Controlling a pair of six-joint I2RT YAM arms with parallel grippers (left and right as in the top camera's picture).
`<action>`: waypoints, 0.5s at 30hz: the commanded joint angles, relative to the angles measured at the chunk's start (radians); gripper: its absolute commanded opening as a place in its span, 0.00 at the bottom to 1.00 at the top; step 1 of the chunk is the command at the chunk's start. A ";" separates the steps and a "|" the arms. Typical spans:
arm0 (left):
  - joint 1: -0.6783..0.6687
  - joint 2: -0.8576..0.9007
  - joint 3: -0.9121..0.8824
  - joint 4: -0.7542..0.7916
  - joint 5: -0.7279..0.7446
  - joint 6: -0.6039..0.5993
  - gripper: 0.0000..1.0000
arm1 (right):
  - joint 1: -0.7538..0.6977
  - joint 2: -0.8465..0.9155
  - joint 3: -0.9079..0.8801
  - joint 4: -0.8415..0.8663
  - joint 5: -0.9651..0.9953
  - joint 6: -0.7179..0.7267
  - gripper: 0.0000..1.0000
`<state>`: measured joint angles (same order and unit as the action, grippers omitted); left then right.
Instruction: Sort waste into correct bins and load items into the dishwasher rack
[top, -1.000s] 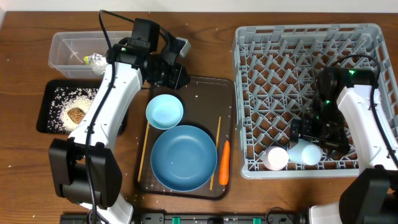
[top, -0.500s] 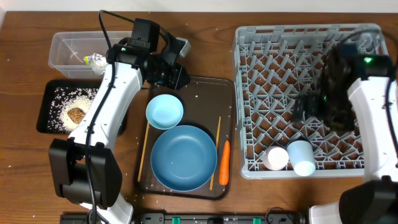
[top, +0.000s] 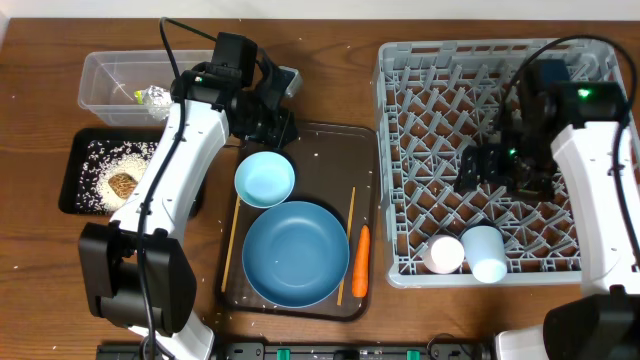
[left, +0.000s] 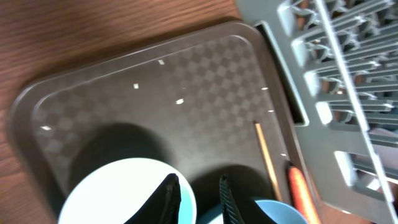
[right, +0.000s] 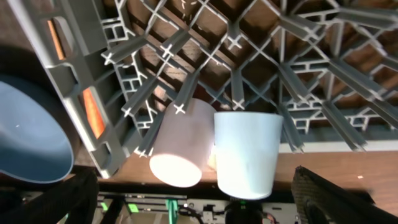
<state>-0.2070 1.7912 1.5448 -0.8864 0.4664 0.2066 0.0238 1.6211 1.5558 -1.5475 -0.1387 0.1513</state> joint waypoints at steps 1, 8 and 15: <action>-0.002 0.004 -0.006 -0.003 -0.069 -0.002 0.24 | 0.031 -0.003 -0.019 0.048 -0.020 -0.010 0.91; -0.002 0.005 -0.016 -0.003 -0.143 -0.014 0.24 | 0.185 -0.003 -0.019 0.234 -0.030 -0.010 0.92; 0.018 0.005 -0.023 -0.019 -0.296 -0.233 0.43 | 0.350 0.024 -0.019 0.512 -0.027 0.007 0.92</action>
<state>-0.2028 1.7912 1.5272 -0.8982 0.2512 0.0788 0.3256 1.6234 1.5360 -1.0901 -0.1623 0.1486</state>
